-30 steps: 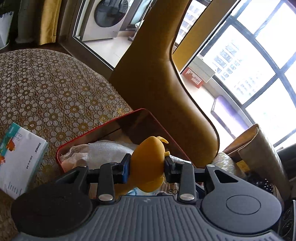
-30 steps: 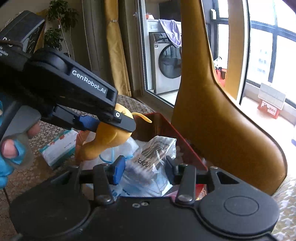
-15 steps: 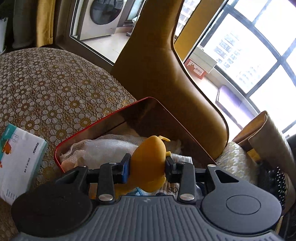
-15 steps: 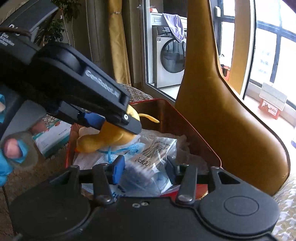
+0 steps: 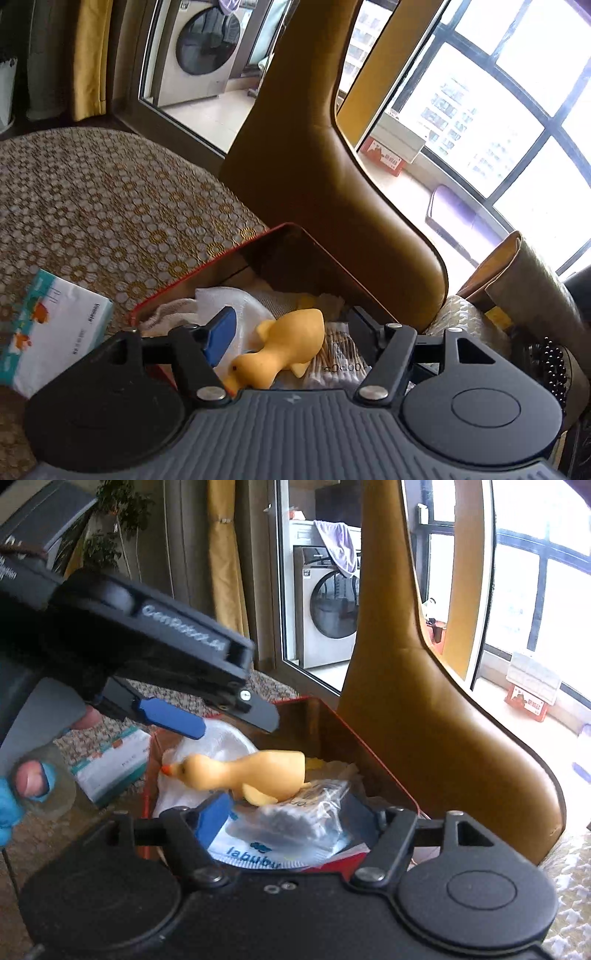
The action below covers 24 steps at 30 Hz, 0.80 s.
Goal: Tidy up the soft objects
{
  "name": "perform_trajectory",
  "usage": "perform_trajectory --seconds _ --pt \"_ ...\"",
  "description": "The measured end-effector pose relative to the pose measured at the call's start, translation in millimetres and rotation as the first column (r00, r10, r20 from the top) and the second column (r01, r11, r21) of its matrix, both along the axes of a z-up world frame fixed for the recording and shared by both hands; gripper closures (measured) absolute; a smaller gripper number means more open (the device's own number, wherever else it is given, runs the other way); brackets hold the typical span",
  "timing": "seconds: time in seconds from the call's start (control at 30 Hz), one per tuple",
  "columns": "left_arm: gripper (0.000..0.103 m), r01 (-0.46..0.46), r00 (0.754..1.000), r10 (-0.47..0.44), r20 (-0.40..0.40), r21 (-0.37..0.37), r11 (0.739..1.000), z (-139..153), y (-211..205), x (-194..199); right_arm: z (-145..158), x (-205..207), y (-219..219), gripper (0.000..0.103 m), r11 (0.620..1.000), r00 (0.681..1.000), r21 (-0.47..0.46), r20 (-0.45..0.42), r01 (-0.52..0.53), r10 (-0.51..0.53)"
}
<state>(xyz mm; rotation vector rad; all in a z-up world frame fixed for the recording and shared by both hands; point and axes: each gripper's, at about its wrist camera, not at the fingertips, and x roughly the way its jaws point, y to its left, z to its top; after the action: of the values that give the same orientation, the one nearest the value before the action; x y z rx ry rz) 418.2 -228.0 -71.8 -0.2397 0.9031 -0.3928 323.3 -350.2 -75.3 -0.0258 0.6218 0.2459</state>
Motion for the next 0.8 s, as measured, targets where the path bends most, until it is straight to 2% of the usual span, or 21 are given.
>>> perform_trajectory --seconds 0.17,0.53,0.8 --pt "0.036 0.019 0.998 -0.02 0.061 0.021 1.0 22.2 10.4 -25.5 17.7 -21.8 -6.7 0.027 0.999 1.0 0.045 0.014 0.013 -0.014" --pt "0.036 0.038 0.981 -0.051 0.186 0.074 0.997 71.7 41.4 -99.5 55.9 -77.2 -11.0 0.024 0.992 0.997 0.118 0.052 0.046 -0.052" --pt "0.036 0.053 0.966 -0.081 0.247 0.118 0.992 85.4 59.7 -153.8 72.5 -121.7 1.8 0.024 0.988 0.994 0.154 0.097 0.032 -0.048"
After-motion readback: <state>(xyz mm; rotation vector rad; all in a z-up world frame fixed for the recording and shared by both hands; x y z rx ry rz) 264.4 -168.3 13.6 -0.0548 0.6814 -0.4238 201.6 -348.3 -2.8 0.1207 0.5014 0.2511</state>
